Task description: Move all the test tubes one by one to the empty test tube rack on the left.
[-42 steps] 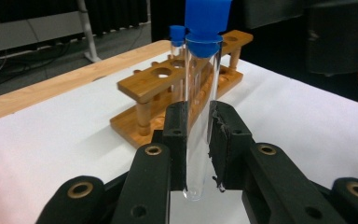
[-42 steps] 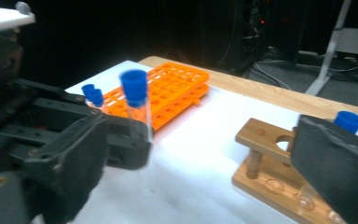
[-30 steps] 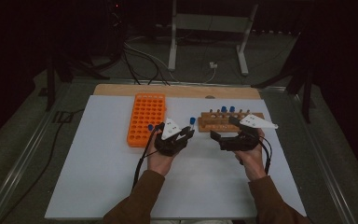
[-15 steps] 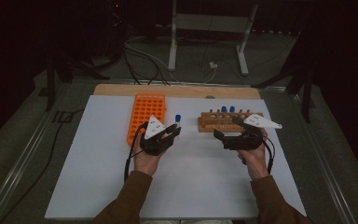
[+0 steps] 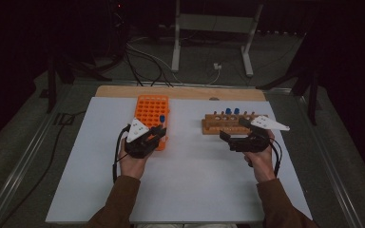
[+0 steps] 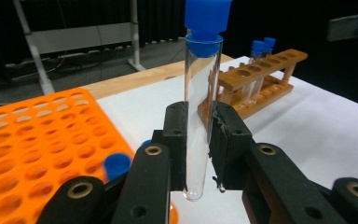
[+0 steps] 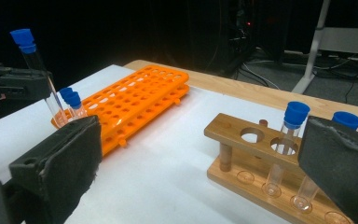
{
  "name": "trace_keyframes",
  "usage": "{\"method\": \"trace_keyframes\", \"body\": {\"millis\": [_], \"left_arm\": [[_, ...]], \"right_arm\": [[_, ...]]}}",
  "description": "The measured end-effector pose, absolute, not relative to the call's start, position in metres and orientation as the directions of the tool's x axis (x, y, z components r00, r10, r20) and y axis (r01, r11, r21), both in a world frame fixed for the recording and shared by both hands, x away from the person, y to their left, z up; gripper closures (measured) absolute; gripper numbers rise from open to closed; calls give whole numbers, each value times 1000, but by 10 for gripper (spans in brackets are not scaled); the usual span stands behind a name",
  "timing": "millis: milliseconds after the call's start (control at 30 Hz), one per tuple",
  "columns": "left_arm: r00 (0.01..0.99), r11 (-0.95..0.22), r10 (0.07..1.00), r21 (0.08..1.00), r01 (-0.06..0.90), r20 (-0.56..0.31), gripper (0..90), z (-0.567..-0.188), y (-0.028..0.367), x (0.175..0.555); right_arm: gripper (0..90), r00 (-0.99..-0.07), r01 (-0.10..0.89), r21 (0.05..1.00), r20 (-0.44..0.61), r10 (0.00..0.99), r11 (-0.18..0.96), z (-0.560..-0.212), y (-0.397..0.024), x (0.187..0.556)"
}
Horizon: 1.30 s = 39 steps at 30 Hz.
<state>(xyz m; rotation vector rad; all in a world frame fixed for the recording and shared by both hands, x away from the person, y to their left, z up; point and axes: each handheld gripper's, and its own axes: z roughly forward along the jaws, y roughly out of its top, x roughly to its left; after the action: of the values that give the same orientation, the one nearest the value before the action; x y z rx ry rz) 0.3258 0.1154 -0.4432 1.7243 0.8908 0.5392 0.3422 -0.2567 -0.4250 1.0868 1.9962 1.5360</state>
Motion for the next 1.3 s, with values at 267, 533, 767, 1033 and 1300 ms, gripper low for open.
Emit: {"method": "trace_keyframes", "body": {"millis": [267, 533, 767, 1033, 1300], "left_arm": [[583, -136, 809, 943, 305, -72, 782, -447, 135, 323], [535, -130, 843, 942, 310, -60, 782, -454, 151, 325], [499, -127, 865, 936, 329, -58, 782, -462, 155, 333], [486, -137, 872, 924, 356, -58, 782, -473, 151, 344], [486, -164, 872, 907, 389, -51, 782, -487, 148, 347]], "right_arm": [[0, -617, 334, 938, 147, 773, 88, -424, -259, 342], [0, -618, 333, 939, 147, 772, 88, -424, -259, 342], [0, -620, 332, 939, 147, 770, 88, -424, -259, 342], [0, -623, 330, 940, 147, 768, 87, -424, -259, 342], [0, -625, 326, 941, 147, 767, 86, -424, -260, 342]]}}
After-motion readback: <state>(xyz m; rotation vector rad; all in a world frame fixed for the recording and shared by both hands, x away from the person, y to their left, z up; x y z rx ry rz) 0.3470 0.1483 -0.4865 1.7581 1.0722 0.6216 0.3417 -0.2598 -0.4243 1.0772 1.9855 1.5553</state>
